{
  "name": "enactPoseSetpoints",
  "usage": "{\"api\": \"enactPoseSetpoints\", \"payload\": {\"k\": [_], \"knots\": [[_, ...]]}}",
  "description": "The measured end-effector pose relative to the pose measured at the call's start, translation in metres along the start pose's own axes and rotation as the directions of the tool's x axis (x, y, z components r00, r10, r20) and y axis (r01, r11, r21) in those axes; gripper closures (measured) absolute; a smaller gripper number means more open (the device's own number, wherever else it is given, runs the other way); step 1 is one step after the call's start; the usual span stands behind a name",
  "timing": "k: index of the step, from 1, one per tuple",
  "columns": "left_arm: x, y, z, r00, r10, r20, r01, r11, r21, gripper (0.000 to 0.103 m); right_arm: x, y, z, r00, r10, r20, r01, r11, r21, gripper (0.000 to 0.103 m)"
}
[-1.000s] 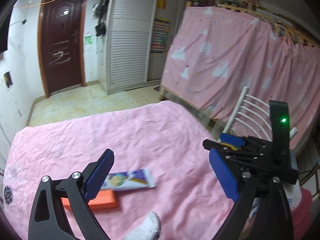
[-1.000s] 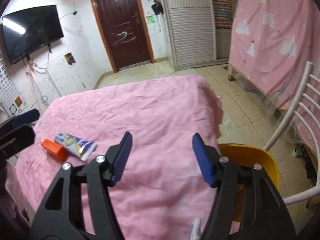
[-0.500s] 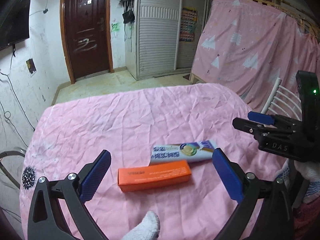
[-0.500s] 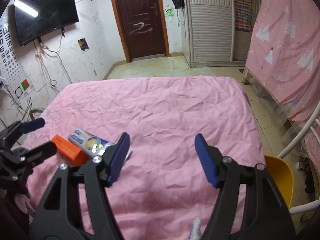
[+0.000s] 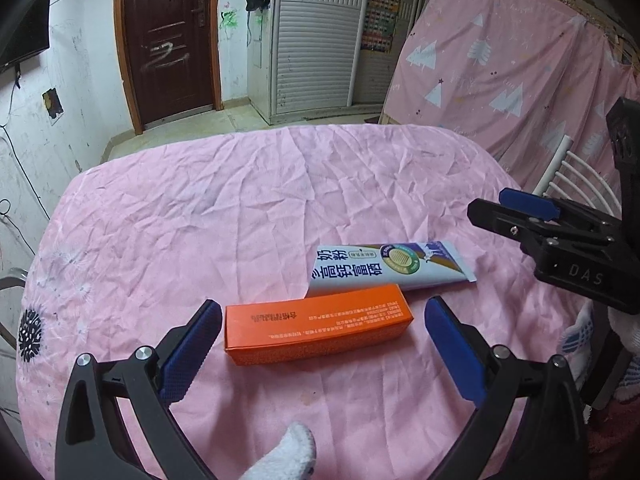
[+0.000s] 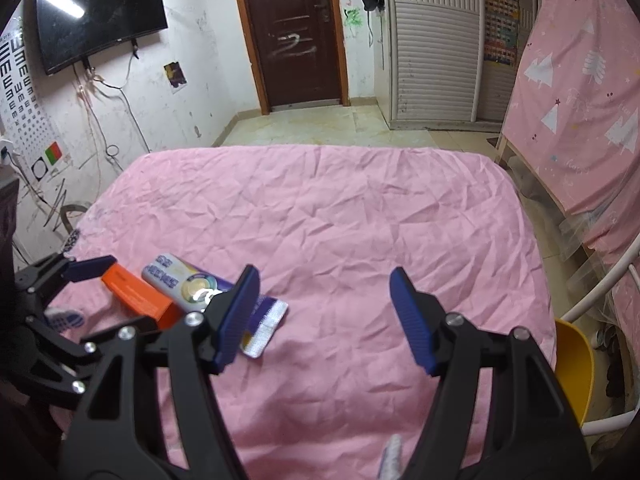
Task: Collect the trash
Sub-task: 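Grasp the orange box with the left gripper while the right grasps the toothpaste tube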
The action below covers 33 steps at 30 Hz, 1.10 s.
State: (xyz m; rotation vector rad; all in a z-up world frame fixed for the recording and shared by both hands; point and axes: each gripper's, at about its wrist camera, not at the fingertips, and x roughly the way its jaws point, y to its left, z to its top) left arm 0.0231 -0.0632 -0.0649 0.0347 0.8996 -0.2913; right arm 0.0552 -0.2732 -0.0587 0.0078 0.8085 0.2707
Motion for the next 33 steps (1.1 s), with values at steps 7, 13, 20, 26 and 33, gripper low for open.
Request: {"api": "enactPoseSetpoints", "payload": {"k": [7, 13, 20, 26, 33], "knots": [[0.008, -0.004, 0.0, 1.0, -0.009, -0.012, 0.009, 1.0, 0.006, 0.019, 0.003, 0.005, 0.0, 1.0, 0.011, -0.008, -0.011, 1.0, -0.019, 0.038], [0.004, 0.002, -0.001, 1.0, -0.015, 0.007, 0.015, 1.0, -0.025, 0.019, 0.004, 0.015, 0.001, 0.999, 0.032, -0.007, -0.032, 0.998, -0.048, 0.027], [-0.02, 0.028, 0.002, 0.997, 0.037, 0.07, -0.031, 0.996, -0.082, 0.019, 0.009, 0.035, 0.002, 0.997, 0.075, -0.02, -0.077, 0.992, -0.103, 0.027], [-0.04, 0.05, 0.003, 0.99, 0.071, 0.118, -0.056, 0.991, -0.124, 0.019, 0.017, 0.059, 0.003, 0.992, 0.114, -0.047, -0.12, 0.979, -0.166, 0.027], [-0.048, 0.067, 0.002, 0.988, 0.075, 0.133, -0.054, 0.986, -0.156, 0.019, 0.037, 0.093, 0.002, 0.988, 0.114, -0.105, -0.14, 0.947, -0.29, 0.027]]}}
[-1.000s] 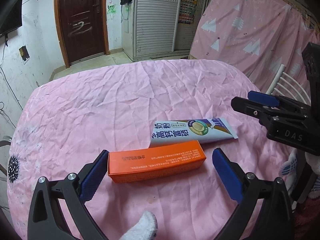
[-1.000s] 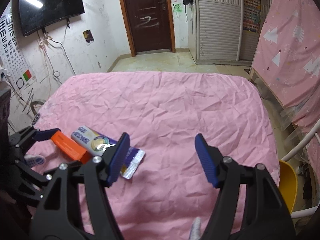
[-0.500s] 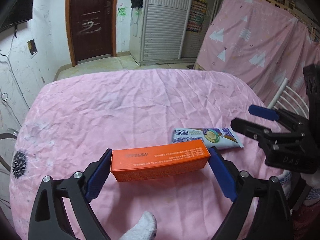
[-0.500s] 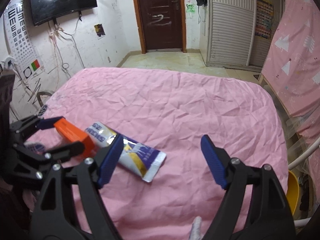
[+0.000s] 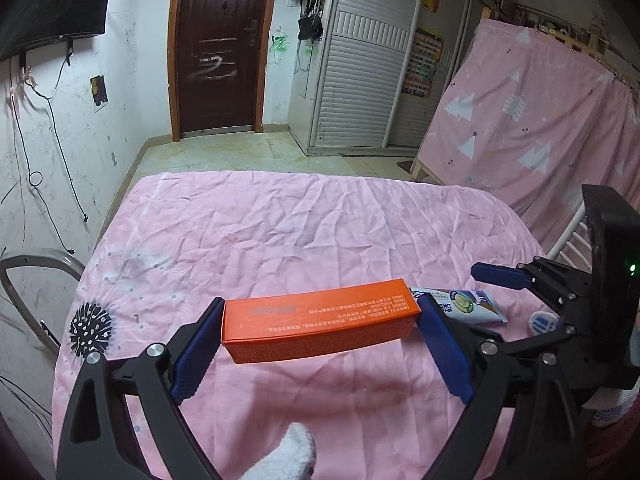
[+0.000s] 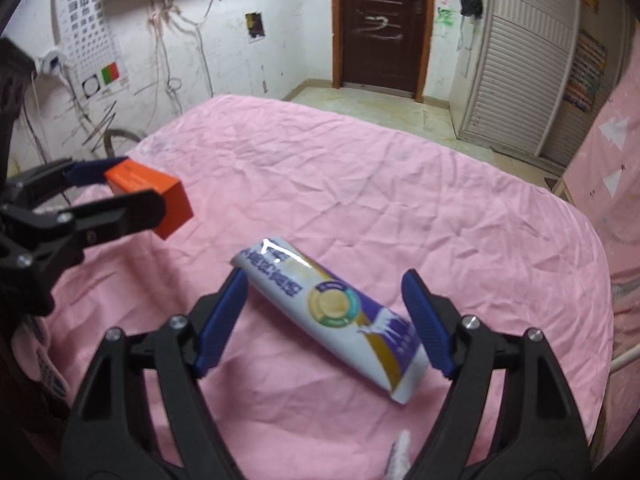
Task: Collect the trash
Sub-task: 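Grasp the orange box with the left gripper while the right grasps the toothpaste tube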
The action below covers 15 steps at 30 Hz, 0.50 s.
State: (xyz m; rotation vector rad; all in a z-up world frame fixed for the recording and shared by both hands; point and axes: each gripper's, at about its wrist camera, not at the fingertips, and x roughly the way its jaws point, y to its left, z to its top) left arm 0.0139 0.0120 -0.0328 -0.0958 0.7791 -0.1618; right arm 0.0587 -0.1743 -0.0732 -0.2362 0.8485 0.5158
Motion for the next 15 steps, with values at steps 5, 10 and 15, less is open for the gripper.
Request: {"api": "enactPoseSetpoints", "payload": {"k": [5, 10, 15], "knots": [[0.004, 0.006, -0.002, 1.0, -0.004, -0.007, 0.004, 1.0, -0.022, 0.019, 0.017, 0.008, 0.005, 0.998, -0.029, -0.051, 0.027, 0.998, -0.05, 0.039], [0.005, 0.008, -0.004, 1.0, -0.012, -0.013, 0.011, 1.0, -0.026, 0.019, 0.022, 0.007, 0.006, 0.997, -0.021, -0.07, 0.018, 0.999, -0.045, 0.056], [0.006, 0.0, -0.004, 1.0, -0.019, -0.015, 0.019, 1.0, -0.014, 0.019, 0.016, 0.005, 0.007, 0.998, -0.014, -0.055, 0.012, 1.0, -0.029, 0.072]]}}
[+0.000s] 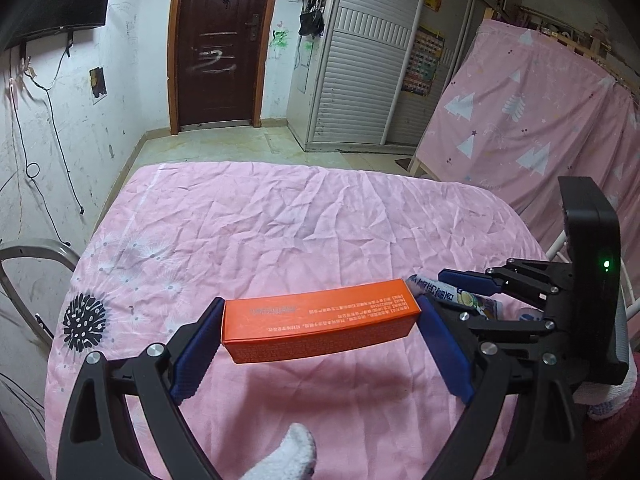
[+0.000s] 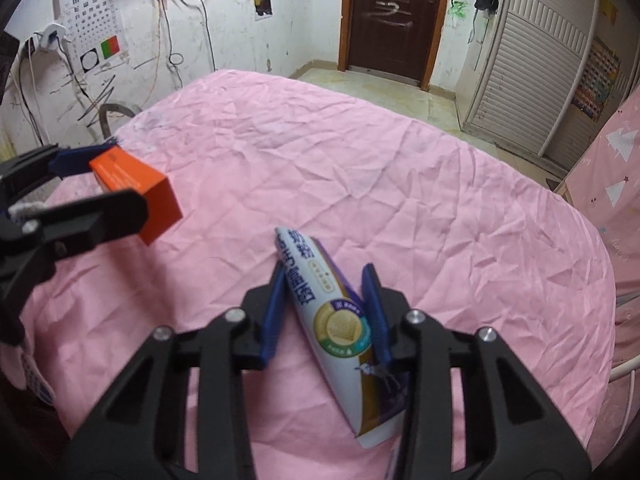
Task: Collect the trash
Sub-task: 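Grasp the orange box with the left gripper while the right grasps the toothpaste tube, then carry the orange box and toothpaste tube over the yellow bucket and open both grippers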
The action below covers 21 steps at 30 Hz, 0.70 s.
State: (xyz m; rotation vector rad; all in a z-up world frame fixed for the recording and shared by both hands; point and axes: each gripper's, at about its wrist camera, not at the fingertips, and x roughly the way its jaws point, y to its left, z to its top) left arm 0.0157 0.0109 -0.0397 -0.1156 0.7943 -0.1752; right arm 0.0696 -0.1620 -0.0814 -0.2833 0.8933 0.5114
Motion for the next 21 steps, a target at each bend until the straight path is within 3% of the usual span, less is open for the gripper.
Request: {"api": "enactPoseSetpoints", "payload": {"k": [3, 13, 21], "knots": [[-0.002, -0.006, 0.0, 1.0, -0.002, 0.002, 0.002, 1.0, 0.009, 0.019, -0.009, -0.005, 0.0, 1.0, -0.008, 0.028, 0.007, 1.0, 0.026, 0.082], [-0.009, -0.036, 0.002, 1.0, -0.013, 0.007, 0.013, 0.998, 0.056, 0.019, -0.041, -0.034, -0.009, 0.993, -0.03, 0.111, 0.018, 0.994, 0.11, 0.084], [-0.015, -0.085, 0.006, 0.998, -0.058, 0.025, 0.054, 0.99, 0.132, 0.019, -0.087, -0.074, -0.028, 0.974, -0.096, 0.203, 0.051, 0.975, 0.215, 0.084]]}}
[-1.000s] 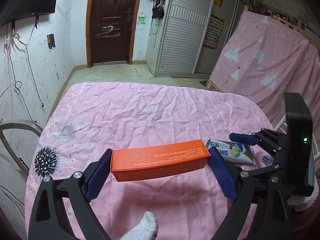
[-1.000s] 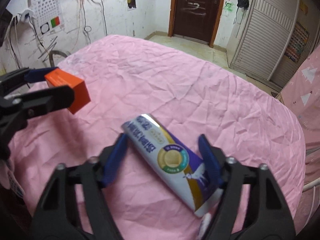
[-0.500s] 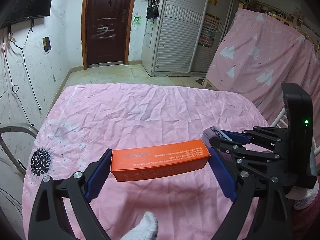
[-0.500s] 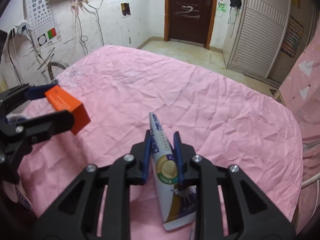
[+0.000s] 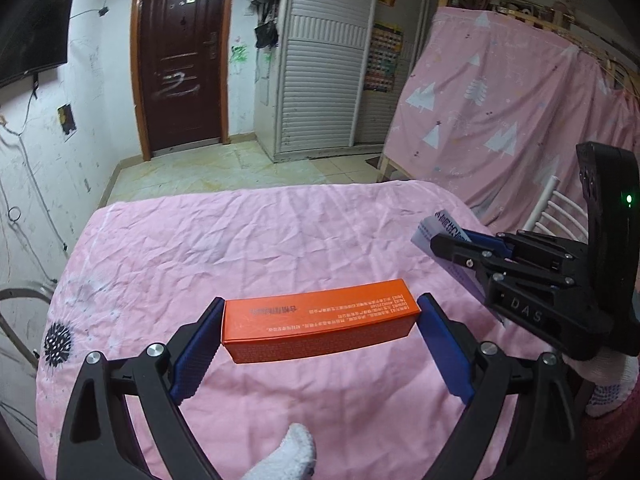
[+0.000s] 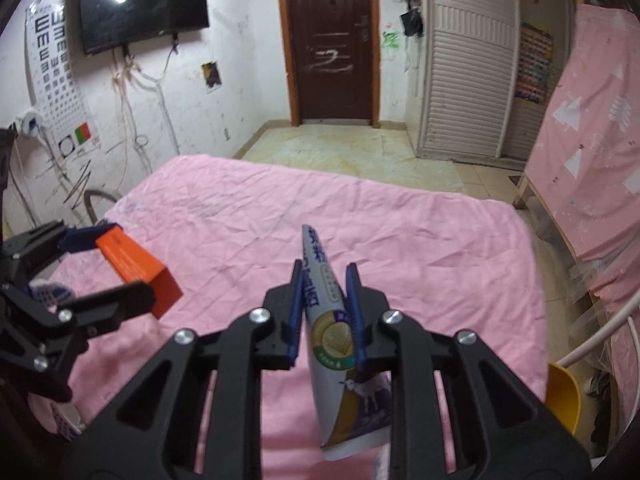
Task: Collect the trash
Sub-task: 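Carry the orange box and toothpaste tube over the yellow bucket and open both grippers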
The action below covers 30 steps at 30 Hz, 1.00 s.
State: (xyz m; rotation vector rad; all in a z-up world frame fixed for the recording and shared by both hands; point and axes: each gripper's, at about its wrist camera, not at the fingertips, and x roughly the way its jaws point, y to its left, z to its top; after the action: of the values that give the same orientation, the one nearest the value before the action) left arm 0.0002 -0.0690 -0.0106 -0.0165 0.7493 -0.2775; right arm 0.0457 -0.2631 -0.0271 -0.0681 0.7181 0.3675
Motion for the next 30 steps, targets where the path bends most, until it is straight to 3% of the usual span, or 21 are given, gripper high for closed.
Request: {"api": "enactPoseSetpoints", "payload": {"k": [7, 14, 30], "knots": [[-0.004, -0.052, 0.009, 0.996, -0.078, 0.045, 0.074, 0.995, 0.069, 0.019, -0.048, -0.061, -0.013, 0.99, -0.101, 0.101, 0.088, 0.988, 0.13, 0.084], [-0.002, -0.109, 0.018, 0.987, -0.145, 0.064, 0.133, 0.978, 0.159, 0.019, -0.082, -0.12, -0.038, 0.967, -0.212, 0.145, 0.171, 0.952, 0.253, 0.084], [0.028, -0.221, 0.024, 0.97, -0.243, 0.022, 0.226, 0.928, 0.295, 0.019, -0.093, -0.215, -0.097, 0.946, -0.315, 0.083, 0.254, 0.873, 0.417, 0.084]]}}
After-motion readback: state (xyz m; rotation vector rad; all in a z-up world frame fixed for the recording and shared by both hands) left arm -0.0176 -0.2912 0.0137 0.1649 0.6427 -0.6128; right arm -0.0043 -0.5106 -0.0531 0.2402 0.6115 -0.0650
